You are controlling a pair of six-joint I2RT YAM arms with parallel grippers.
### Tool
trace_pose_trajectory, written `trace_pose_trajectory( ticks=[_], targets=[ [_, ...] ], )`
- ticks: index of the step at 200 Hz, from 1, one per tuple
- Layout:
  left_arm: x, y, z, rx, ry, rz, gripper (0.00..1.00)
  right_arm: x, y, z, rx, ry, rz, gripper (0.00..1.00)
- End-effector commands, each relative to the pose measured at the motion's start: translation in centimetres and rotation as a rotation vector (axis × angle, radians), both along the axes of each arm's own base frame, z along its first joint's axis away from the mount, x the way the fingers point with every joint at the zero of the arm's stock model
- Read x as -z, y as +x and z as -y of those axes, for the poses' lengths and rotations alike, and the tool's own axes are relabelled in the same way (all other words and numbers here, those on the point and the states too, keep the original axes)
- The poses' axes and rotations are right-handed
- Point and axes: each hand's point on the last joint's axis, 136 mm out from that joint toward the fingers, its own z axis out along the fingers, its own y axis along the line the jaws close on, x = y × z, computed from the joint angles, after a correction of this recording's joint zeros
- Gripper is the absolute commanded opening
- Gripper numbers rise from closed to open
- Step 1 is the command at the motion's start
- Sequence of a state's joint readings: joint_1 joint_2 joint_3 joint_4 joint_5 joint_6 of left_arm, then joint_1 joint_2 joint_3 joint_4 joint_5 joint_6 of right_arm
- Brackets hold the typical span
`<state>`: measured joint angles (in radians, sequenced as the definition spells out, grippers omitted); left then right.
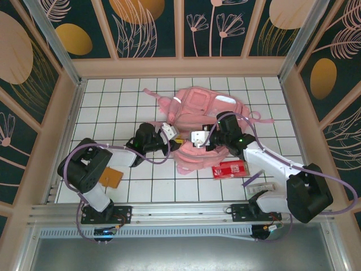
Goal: Pack the student bag
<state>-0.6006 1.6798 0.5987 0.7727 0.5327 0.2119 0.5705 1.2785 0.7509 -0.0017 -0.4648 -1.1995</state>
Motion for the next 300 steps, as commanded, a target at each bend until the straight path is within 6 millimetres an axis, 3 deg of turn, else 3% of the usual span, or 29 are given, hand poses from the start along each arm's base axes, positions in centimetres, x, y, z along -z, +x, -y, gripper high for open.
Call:
trace_pose_trajectory(
  ticks=[1,33,54,87,127,180,194,214,230,245,272,300],
  targets=[
    [0.5,-1.7,0.3,0.09,0.033,0.009,0.34,-4.7,0.3,-1.5,-0.061,0.088,0.122,0.0],
    [0.6,-1.6,0.4,0.108,0.074,0.039,0.28,-4.5,0.5,-1.2,-0.048,0.086,0.112,0.0],
    [-0.1,-1.8,0.5,0.112,0.058,0.058,0.14,-4.8,0.9,-1.1,-0.024,0.107,0.112,0.0],
    [-1.3,-3.0,0.4,0.127,0.023,0.103,0.06,-5.3,1.8,-0.8,0.017,0.125,0.113,0.0],
    [-1.3,-3.6,0.3,0.141,0.022,0.115,0.07,-5.6,1.7,-1.0,0.012,0.145,0.109,0.0],
    [-2.2,-4.7,0.1,0.161,-0.02,0.117,0.05,-4.1,2.4,-0.5,0.048,0.101,0.101,0.0],
    [-2.4,-4.9,-0.2,0.148,-0.02,0.126,0.09,-3.6,2.2,-0.4,0.046,0.091,0.095,0.0],
    [-2.7,-4.6,-0.7,0.117,-0.006,0.14,0.3,-2.2,1.6,-0.1,0.023,0.045,0.08,0.0],
    [-2.8,-4.0,-0.7,0.1,0.014,0.155,0.36,-0.9,0.8,0.1,-0.009,0.006,0.066,0.0],
    [-2.6,-3.0,-0.4,0.088,0.048,0.153,0.48,0.2,0.6,0.5,-0.012,-0.027,0.052,0.0],
    [-1.6,-1.2,0.0,0.057,0.104,0.155,0.51,2.0,0.9,1.4,0.037,-0.087,0.038,0.0],
    [0.2,0.1,0.4,0.041,0.145,0.145,0.45,3.0,0.5,1.5,0.052,-0.086,0.022,0.0]
  ],
)
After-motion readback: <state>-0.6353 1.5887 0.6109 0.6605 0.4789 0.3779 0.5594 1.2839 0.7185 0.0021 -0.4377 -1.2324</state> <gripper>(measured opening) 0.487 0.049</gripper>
